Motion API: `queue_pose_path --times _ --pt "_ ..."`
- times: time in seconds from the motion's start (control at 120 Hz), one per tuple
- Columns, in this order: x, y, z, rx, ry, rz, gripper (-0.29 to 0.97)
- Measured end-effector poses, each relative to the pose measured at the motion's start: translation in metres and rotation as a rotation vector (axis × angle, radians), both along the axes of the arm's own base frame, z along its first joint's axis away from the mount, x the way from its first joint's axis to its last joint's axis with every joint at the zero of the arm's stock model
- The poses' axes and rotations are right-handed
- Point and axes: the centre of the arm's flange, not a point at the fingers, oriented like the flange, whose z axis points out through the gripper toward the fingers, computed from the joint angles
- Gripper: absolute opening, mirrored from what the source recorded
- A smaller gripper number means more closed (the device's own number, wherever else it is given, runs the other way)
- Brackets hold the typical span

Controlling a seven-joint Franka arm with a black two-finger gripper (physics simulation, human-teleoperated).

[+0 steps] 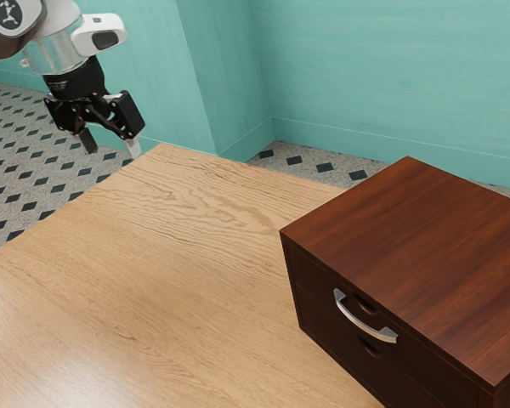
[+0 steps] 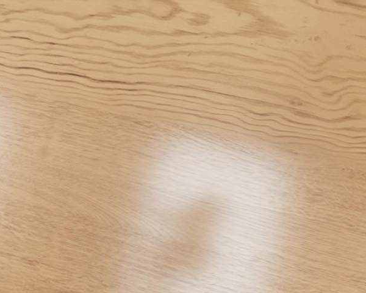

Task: Pull the drawer handle with one arm to open the drawer

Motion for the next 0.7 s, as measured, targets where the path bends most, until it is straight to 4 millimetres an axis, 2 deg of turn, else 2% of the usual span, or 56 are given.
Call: queue_pose_path --times 0.233,0.267,0.325,0.358,0.4,0.45,0.5,0.558,0.7 --pt "0.001 -0.007 0.003 0.003 -0.005 -0.013 0.65" --pt "-0.006 -0.011 0.017 0.008 -0.032 -0.020 0.65" --pt "-0.025 -0.020 0.061 0.015 -0.104 -0.010 0.65" --pt "-0.037 -0.027 0.079 0.005 -0.127 0.003 0.65" --pt "-0.047 -0.034 0.090 -0.017 -0.136 0.030 0.65" --pt "-0.051 -0.044 0.093 -0.041 -0.127 0.074 0.65" --pt "-0.048 -0.060 0.090 -0.062 -0.106 0.119 0.65" --pt "-0.045 -0.088 0.086 -0.084 -0.085 0.166 0.65" --pt "-0.044 -0.182 0.083 -0.124 -0.049 0.200 0.65"
